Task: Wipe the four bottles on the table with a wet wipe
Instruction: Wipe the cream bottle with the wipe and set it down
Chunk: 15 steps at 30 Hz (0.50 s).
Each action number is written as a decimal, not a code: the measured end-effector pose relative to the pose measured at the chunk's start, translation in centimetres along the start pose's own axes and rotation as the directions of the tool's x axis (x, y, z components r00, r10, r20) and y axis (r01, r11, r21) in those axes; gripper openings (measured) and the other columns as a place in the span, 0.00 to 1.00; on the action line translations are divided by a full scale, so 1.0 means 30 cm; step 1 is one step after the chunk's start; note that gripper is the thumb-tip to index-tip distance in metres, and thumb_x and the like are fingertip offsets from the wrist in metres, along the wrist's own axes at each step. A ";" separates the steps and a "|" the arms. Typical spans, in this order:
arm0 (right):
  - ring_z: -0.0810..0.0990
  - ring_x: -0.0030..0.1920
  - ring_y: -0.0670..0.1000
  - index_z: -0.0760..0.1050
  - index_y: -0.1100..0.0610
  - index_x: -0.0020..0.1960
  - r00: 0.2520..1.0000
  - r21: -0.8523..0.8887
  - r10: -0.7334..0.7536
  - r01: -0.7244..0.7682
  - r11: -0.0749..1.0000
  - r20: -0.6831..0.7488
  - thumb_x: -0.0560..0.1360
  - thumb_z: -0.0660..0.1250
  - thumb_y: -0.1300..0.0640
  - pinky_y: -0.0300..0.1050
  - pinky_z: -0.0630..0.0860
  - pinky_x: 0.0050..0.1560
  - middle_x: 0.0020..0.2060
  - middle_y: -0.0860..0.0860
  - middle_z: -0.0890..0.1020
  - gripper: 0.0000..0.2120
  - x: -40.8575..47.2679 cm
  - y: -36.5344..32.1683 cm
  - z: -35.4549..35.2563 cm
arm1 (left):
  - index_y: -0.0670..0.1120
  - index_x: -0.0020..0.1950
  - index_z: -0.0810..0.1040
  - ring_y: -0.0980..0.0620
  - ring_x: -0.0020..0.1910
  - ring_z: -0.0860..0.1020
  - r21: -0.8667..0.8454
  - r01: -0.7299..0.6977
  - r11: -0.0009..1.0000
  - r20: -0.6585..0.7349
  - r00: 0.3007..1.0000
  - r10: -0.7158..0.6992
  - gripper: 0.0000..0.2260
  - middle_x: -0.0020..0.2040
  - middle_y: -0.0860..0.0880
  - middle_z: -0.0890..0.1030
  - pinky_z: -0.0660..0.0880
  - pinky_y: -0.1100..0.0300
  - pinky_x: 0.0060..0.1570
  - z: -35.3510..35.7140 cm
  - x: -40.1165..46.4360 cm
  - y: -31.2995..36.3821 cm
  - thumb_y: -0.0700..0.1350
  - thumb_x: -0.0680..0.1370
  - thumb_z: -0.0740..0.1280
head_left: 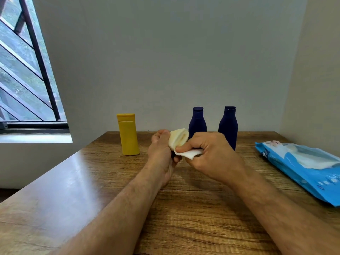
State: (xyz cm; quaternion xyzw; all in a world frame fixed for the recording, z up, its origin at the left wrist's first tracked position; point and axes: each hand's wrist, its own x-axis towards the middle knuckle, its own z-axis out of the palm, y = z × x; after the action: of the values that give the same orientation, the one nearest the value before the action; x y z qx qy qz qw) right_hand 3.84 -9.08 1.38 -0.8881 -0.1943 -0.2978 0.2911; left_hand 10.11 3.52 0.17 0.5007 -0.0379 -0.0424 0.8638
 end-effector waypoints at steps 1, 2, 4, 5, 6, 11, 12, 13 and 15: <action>0.76 0.46 0.34 0.85 0.49 0.54 1.000 -0.014 0.001 -0.002 1.000 -0.022 0.71 0.76 0.58 0.22 0.70 0.48 0.45 0.36 0.78 0.12 -0.001 0.001 -0.001 | 0.49 0.63 0.72 0.54 0.26 0.75 0.005 0.002 1.000 0.012 1.000 -0.002 0.09 0.46 0.43 0.78 0.67 0.65 0.18 -0.001 -0.002 0.000 0.49 0.85 0.60; 0.77 0.46 0.36 0.85 0.50 0.53 0.998 -0.020 0.007 -0.009 1.000 -0.061 0.72 0.75 0.58 0.23 0.70 0.47 0.46 0.37 0.80 0.11 -0.001 0.003 -0.001 | 0.49 0.63 0.72 0.54 0.25 0.74 0.011 0.002 1.000 0.024 1.000 -0.002 0.09 0.46 0.43 0.78 0.66 0.65 0.18 -0.001 -0.002 0.000 0.48 0.85 0.60; 0.79 0.45 0.39 0.85 0.50 0.52 0.986 -0.009 0.035 -0.037 0.999 -0.164 0.72 0.75 0.57 0.25 0.72 0.45 0.45 0.41 0.82 0.10 0.002 0.007 -0.005 | 0.49 0.61 0.72 0.54 0.24 0.71 0.014 -0.001 1.000 0.046 0.999 0.000 0.07 0.43 0.43 0.77 0.64 0.65 0.18 -0.001 0.001 -0.003 0.48 0.85 0.59; 0.79 0.45 0.39 0.85 0.51 0.52 0.976 -0.002 0.056 -0.058 0.998 -0.209 0.72 0.75 0.57 0.26 0.73 0.45 0.44 0.41 0.82 0.09 0.005 0.011 -0.008 | 0.49 0.60 0.72 0.54 0.24 0.71 0.014 -0.001 1.000 0.052 0.999 0.000 0.06 0.42 0.43 0.76 0.63 0.65 0.18 -0.001 0.002 -0.004 0.47 0.85 0.59; 0.79 0.45 0.39 0.85 0.50 0.51 0.966 0.001 0.075 -0.077 0.997 -0.246 0.72 0.75 0.56 0.27 0.74 0.45 0.44 0.42 0.82 0.08 0.007 0.016 -0.013 | 0.50 0.60 0.71 0.54 0.24 0.70 0.014 0.003 1.000 0.059 0.998 -0.004 0.06 0.42 0.44 0.76 0.62 0.64 0.18 -0.002 0.004 -0.005 0.47 0.85 0.59; 0.79 0.45 0.39 0.85 0.51 0.51 0.977 0.020 0.061 -0.058 0.998 -0.204 0.71 0.76 0.58 0.25 0.73 0.42 0.42 0.40 0.81 0.09 0.005 0.022 -0.020 | 0.50 0.59 0.72 0.54 0.25 0.70 -0.019 0.010 1.000 0.071 0.997 -0.009 0.05 0.44 0.43 0.76 0.62 0.64 0.18 -0.005 0.002 -0.009 0.47 0.85 0.59; 0.79 0.45 0.38 0.85 0.52 0.51 0.990 0.023 0.038 -0.035 0.999 -0.136 0.71 0.76 0.58 0.25 0.73 0.43 0.42 0.39 0.81 0.09 0.002 0.017 -0.015 | 0.50 0.57 0.72 0.54 0.25 0.71 -0.028 0.005 1.000 0.066 0.998 -0.003 0.04 0.45 0.43 0.77 0.63 0.65 0.18 -0.006 0.002 -0.009 0.48 0.85 0.59; 0.79 0.46 0.36 0.85 0.52 0.52 0.997 0.023 0.011 -0.009 1.000 -0.074 0.71 0.76 0.58 0.25 0.72 0.43 0.42 0.38 0.80 0.10 -0.001 0.011 -0.009 | 0.50 0.56 0.72 0.54 0.26 0.72 -0.030 0.000 1.000 0.061 0.998 0.002 0.04 0.46 0.43 0.78 0.64 0.65 0.17 -0.007 0.001 -0.007 0.48 0.85 0.59; 0.79 0.45 0.36 0.85 0.52 0.52 0.999 0.035 -0.038 0.039 0.999 -0.016 0.70 0.77 0.59 0.25 0.73 0.43 0.42 0.36 0.80 0.11 -0.005 0.003 -0.004 | 0.51 0.55 0.73 0.54 0.27 0.74 -0.009 -0.001 1.000 0.053 0.999 0.001 0.04 0.47 0.43 0.79 0.65 0.65 0.18 -0.008 0.001 -0.004 0.49 0.84 0.60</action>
State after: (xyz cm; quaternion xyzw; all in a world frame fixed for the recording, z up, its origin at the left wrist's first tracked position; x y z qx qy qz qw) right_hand 3.74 -9.25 1.33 -0.8767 -0.2143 -0.3069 0.3023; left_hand 10.17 3.68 -0.07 0.4954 -0.0610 -0.0554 0.8647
